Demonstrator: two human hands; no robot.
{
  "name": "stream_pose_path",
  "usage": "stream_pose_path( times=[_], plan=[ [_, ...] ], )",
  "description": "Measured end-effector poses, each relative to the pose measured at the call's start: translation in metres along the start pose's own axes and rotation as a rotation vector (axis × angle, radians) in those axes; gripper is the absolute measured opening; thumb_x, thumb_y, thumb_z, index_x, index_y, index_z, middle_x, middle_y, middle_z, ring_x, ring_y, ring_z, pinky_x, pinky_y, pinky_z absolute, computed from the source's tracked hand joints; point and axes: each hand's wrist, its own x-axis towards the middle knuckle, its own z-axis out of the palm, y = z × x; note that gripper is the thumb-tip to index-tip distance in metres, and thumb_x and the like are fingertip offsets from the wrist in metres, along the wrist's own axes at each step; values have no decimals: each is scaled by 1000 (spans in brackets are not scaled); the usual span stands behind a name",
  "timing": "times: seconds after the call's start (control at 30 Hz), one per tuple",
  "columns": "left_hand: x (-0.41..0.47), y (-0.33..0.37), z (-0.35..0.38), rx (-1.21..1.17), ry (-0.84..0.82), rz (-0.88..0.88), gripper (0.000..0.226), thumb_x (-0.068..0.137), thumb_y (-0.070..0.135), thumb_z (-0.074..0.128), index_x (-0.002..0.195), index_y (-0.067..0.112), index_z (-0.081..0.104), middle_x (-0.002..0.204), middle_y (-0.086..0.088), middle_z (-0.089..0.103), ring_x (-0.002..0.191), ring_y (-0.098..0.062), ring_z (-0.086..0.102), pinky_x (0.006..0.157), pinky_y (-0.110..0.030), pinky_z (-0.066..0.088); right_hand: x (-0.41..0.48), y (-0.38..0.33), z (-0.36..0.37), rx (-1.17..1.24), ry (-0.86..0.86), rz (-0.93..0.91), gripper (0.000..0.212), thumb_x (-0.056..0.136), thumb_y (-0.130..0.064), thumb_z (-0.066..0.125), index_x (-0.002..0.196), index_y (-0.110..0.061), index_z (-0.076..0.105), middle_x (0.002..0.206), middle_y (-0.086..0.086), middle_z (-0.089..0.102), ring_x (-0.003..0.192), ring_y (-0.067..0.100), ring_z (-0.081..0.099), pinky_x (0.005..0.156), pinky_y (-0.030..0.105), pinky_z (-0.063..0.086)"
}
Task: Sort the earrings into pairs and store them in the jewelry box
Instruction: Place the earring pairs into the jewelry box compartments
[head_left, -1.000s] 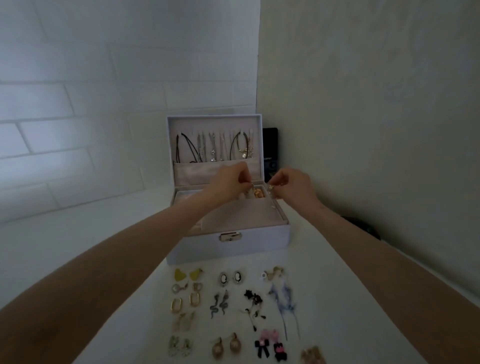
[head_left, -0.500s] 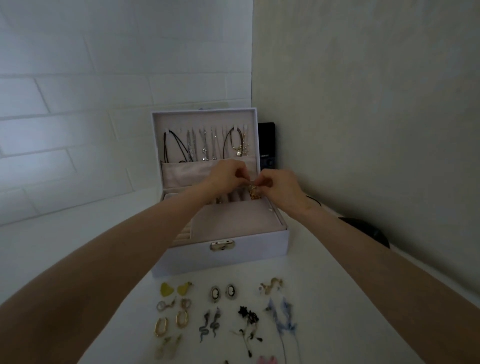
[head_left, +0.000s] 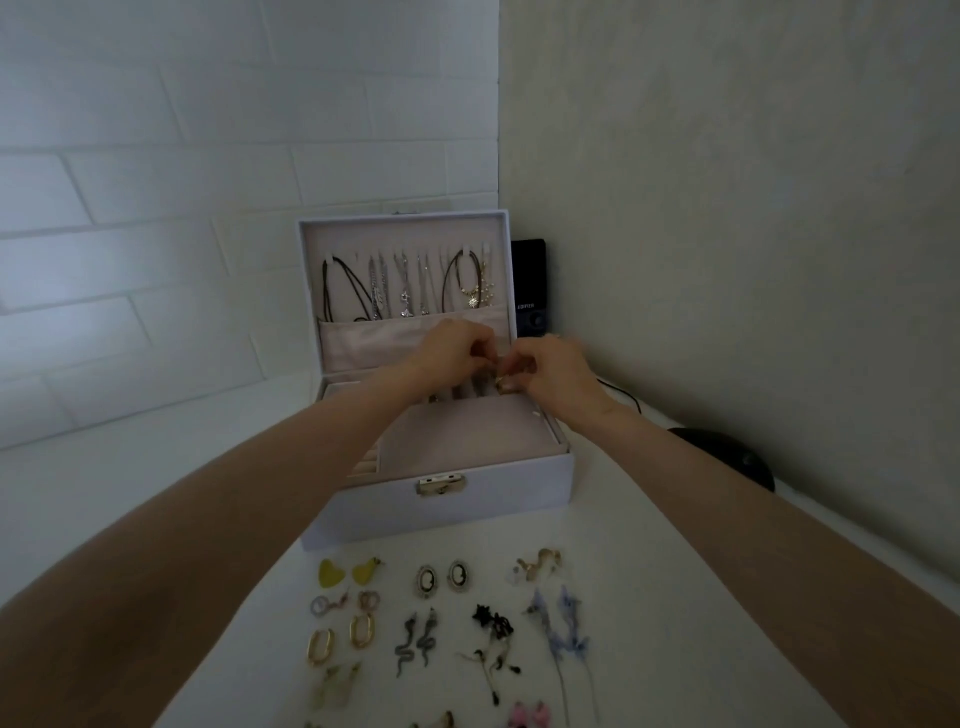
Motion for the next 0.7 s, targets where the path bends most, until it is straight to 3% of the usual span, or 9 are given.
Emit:
stream_pose_path(
  times=[0.1,0.2,0.3,0.4,0.5,0.6,0.7],
  plan=[
    [-3,-2,-1,78,-51,34,11,83,9,63,93,5,67,99,-12,68,95,-26,60,77,-28,41,-1,-4,0,13,-14,-10,16,69,4,71,84,-2,73,88,12,72,77,9,56,65,2,39],
    [-5,-4,1,127,-56,58,11,82,8,61,91,6,65,97,-13,68,93,-28,60,73,-29,40,-2,-8,2,16,-34,-17,16,70,4,71,85,-1,74,91,13,72,85,17,63,79,19,45],
    [-6,-6,3,130,-49,71,13,80,6,61,92,3,66,98,-15,67,94,-29,60,76,-32,41,-2,-10,2,-19,-52,-26,17,70,4,71,86,-1,75,87,12,72,88,23,64,80,22,43],
    [-6,-6,4,134,-46,67,14,79,5,62,92,3,67,102,-17,60,96,-31,56,77,-33,39,-3,-11,1,-35,-54,-44,17,72,6,69,87,0,75,76,3,66,88,26,61,71,15,38],
    [-6,-7,5,169,-38,47,16,82,8,60,96,7,67,105,-14,62,101,-30,56,81,-35,41,0,-8,3,-90,-84,-50,22,78,8,62,95,0,73,97,16,70,93,28,61,73,12,34],
    [-7,-7,5,178,-43,24,19,84,10,59,101,10,67,108,-11,65,104,-28,56,82,-32,42,2,-6,5,-142,-129,-70,25,79,8,59,98,-2,72,100,18,71,94,30,62,76,14,34],
    [-8,-7,7,178,-25,14,20,85,14,58,105,11,63,110,-10,65,105,-28,57,83,-35,45,-1,-8,3,-114,-64,-80,25,76,6,63,96,-4,74,99,15,72,92,28,63,83,19,37]
  ],
)
